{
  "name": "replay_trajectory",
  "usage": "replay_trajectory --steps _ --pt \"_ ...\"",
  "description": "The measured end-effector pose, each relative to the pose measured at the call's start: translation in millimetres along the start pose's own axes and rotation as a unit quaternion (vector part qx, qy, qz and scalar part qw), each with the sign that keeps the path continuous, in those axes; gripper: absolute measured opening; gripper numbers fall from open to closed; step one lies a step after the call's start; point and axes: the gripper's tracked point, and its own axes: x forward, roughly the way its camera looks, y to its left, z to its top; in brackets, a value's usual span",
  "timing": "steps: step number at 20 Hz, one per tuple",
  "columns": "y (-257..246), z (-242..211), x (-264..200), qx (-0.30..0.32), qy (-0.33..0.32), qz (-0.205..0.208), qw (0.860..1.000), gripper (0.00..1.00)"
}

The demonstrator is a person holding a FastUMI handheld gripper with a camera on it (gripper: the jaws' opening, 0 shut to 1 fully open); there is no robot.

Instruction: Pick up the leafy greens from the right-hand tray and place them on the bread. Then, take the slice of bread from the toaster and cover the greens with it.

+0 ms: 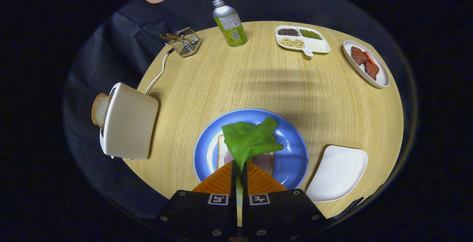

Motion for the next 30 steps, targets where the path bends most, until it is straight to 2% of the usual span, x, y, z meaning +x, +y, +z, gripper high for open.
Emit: replay_trajectory --steps 5,7,10,12,16,20,26,30 --pt "0.1 -7.1 11.4 -0.017 0.006 -0.011 1.0 0.18" --pt "-1.4 -9.9 10.0 -0.016 0.012 -0.019 1.0 0.3" --pt "-5.6 -8.6 3.5 -0.025 0.007 -0.036 0.999 0.58" --pt "-7.5 -4.7 -3.6 -0.03 0.0 -0.051 0.998 0.71" --pt "8.0 8.8 -25.2 -0.028 -0.019 -0.054 0.998 0.87" --pt "39.5 28.6 -51.8 -0.035 -0.041 -0.047 0.997 0.94" --pt "117.5 67.7 -89.2 -0.05 -0.066 -0.028 0.996 0.98" --pt "178.4 85.1 -95.8 -0.064 -0.056 -0.009 0.996 0.97"
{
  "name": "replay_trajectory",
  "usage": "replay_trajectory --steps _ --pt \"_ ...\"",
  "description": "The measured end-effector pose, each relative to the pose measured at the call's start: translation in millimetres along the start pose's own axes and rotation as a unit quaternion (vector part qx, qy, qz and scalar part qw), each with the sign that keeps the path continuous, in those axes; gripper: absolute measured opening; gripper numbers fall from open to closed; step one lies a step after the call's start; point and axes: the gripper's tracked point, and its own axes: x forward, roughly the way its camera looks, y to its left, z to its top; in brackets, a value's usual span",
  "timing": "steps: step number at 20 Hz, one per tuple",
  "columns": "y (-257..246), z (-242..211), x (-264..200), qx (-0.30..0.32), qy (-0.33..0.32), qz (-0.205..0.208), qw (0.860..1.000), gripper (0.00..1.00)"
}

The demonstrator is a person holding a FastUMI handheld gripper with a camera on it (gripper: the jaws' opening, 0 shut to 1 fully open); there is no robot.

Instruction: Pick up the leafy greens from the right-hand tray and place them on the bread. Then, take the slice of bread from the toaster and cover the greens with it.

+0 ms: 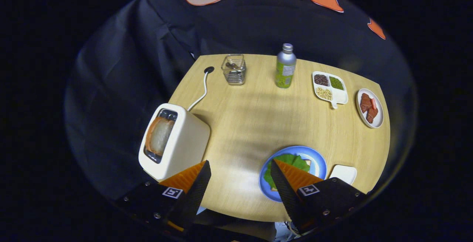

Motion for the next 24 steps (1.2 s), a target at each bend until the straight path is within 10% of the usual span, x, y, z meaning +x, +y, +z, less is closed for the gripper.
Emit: replay_trajectory --steps 15,24 --pt "156.8 30.9 37.9 -0.001 0.079 0.066 0.995 0.96" --pt "171.9 28.8 76.1 0.034 0.132 0.043 0.99 0.71"
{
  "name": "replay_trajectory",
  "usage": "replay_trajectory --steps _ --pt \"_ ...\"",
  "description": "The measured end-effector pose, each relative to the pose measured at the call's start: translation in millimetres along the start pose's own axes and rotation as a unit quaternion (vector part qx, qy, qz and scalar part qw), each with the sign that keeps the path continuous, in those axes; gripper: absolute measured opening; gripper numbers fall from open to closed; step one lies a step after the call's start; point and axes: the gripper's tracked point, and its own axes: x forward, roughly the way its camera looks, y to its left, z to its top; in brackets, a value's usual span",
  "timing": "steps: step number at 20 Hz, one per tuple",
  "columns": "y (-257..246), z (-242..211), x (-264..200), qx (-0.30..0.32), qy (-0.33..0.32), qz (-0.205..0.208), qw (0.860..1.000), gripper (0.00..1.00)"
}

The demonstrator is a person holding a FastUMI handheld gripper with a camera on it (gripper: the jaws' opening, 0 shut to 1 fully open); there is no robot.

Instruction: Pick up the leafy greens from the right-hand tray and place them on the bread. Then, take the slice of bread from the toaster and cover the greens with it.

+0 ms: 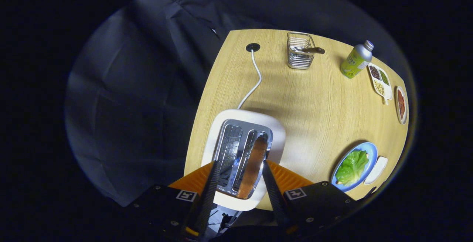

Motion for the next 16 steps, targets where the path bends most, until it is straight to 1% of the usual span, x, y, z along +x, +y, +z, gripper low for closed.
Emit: replay_trajectory --steps 1,3,4,5,6,8,9,11,12,14,16 --pt "-2.8 0.5 3.2 -0.001 0.004 -0.009 1.0 0.69" --pt "-8.3 -2.0 9.2 -0.001 0.011 -0.02 1.0 0.57" --pt "-11.1 -3.2 10.0 -0.002 0.014 -0.022 1.0 0.45" --pt "-14.1 -4.3 10.4 0.002 0.016 -0.025 1.0 0.37" --pt "-15.6 -5.1 8.9 0.01 0.015 -0.022 1.0 0.26" --pt "-15.4 -7.2 8.2 0.023 0.016 0.0 1.0 0.17" --pt "-14.6 -8.8 6.2 0.028 0.017 0.02 0.999 0.16" --pt "-17.0 -9.3 2.5 0.035 0.013 0.044 0.998 0.15" --pt "-16.5 -9.1 -1.2 0.037 0.007 0.057 0.998 0.14" --pt "-18.1 -7.7 -13.3 0.038 -0.007 0.077 0.996 0.12" --pt "-20.7 -4.1 -27.8 0.054 -0.019 0.102 0.993 0.11"
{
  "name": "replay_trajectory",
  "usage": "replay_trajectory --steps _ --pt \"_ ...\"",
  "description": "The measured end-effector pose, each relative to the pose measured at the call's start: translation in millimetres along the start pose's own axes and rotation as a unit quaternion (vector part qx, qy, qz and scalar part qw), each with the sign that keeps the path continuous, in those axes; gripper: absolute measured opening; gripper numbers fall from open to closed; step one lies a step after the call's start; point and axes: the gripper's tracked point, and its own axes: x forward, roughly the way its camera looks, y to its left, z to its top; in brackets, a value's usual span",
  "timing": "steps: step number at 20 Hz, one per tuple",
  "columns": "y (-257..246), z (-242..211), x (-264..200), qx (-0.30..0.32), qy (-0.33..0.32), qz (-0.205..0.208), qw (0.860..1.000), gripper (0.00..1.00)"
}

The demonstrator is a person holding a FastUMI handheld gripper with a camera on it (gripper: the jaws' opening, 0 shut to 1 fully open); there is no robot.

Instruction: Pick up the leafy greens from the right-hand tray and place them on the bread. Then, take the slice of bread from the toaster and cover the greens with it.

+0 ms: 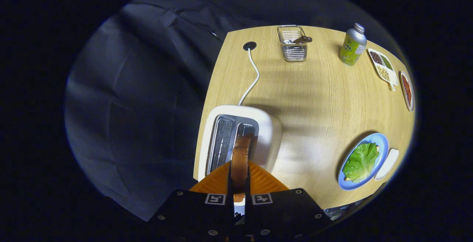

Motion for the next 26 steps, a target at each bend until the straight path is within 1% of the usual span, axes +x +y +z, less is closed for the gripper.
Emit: replay_trajectory --steps 5,8,11,14,16,19,22,26 --pt "-17.4 11.7 -42.0 0.044 -0.035 0.068 0.996 0.11" --pt "-38.4 16.0 -70.2 0.057 -0.062 0.091 0.992 0.11" --pt "-70.0 13.2 -91.0 0.062 -0.083 0.096 0.99 0.11" --pt "-110.1 4.1 -100.4 0.076 -0.092 0.091 0.989 0.11" --pt "-130.6 -1.7 -108.2 0.088 -0.096 0.096 0.987 0.11" --pt "-161.2 -9.4 -116.9 0.09 -0.105 0.098 0.986 0.11" --pt "-189.7 -23.4 -120.9 0.094 -0.107 0.094 0.985 0.11" --pt "-228.9 -37.9 -112.5 0.105 -0.108 0.089 0.985 0.11"
